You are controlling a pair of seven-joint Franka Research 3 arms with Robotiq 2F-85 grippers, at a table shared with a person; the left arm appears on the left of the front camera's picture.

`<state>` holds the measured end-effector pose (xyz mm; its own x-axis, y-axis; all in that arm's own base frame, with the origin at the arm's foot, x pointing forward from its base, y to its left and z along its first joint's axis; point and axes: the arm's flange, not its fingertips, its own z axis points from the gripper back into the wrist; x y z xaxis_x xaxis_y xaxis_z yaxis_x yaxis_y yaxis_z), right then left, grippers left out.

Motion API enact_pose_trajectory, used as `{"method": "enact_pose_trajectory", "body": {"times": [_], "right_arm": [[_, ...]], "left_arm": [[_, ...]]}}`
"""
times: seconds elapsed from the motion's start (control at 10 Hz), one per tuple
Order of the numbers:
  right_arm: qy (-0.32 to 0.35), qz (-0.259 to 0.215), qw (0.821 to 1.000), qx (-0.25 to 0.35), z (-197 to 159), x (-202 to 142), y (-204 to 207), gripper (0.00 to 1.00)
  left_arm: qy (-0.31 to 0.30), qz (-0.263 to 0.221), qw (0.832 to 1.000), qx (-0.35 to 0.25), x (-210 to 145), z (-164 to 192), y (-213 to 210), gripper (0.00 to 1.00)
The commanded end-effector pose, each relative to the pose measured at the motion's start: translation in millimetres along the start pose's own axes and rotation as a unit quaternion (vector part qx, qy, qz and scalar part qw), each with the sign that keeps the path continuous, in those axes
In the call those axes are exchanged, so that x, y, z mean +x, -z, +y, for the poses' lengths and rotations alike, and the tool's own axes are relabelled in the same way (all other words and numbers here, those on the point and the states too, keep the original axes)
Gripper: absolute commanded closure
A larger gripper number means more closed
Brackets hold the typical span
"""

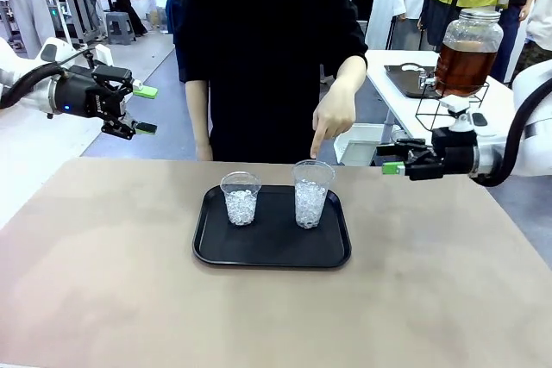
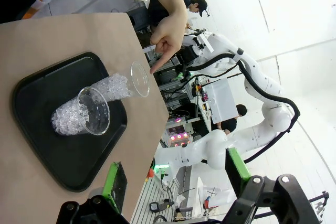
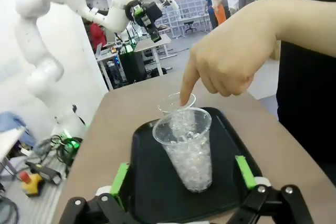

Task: Pour the drink into the iced cup.
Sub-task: Pick up the iced cup indicated by the human and present it to them.

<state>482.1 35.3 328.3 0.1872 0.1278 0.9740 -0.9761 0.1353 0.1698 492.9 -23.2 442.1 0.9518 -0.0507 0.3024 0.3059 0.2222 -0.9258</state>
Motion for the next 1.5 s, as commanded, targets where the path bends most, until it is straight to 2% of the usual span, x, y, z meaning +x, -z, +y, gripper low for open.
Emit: {"method": "enact_pose_trajectory", "body": {"times": [0.0,0.2,0.5,0.6,1.1,1.4], "right_arm": [[-0.045,-0.022,0.999,-0.005,-11,-14,16,0.0],[-0.057,-0.041,0.998,-0.002,-19,-29,24,0.0],[-0.033,-0.031,0.998,0.037,-26,-32,27,0.0],[-0.038,-0.028,0.999,0.013,-18,-36,24,0.0],[-0.035,-0.031,0.999,0.018,-22,-39,24,0.0],[-0.056,-0.028,0.998,0.025,-35,-56,45,0.0]], "left_arm": [[0.005,-0.001,1.0,-0.001,0,-1,0,0.0],[0.005,-0.001,1.0,-0.001,0,-1,0,0.0],[0.005,-0.001,1.0,-0.001,0,-1,0,0.0],[0.005,-0.001,1.0,-0.001,0,-1,0,0.0],[0.005,-0.001,1.0,-0.001,0,-1,0,0.0],[0.005,-0.001,1.0,-0.001,0,-1,0,0.0]]}}
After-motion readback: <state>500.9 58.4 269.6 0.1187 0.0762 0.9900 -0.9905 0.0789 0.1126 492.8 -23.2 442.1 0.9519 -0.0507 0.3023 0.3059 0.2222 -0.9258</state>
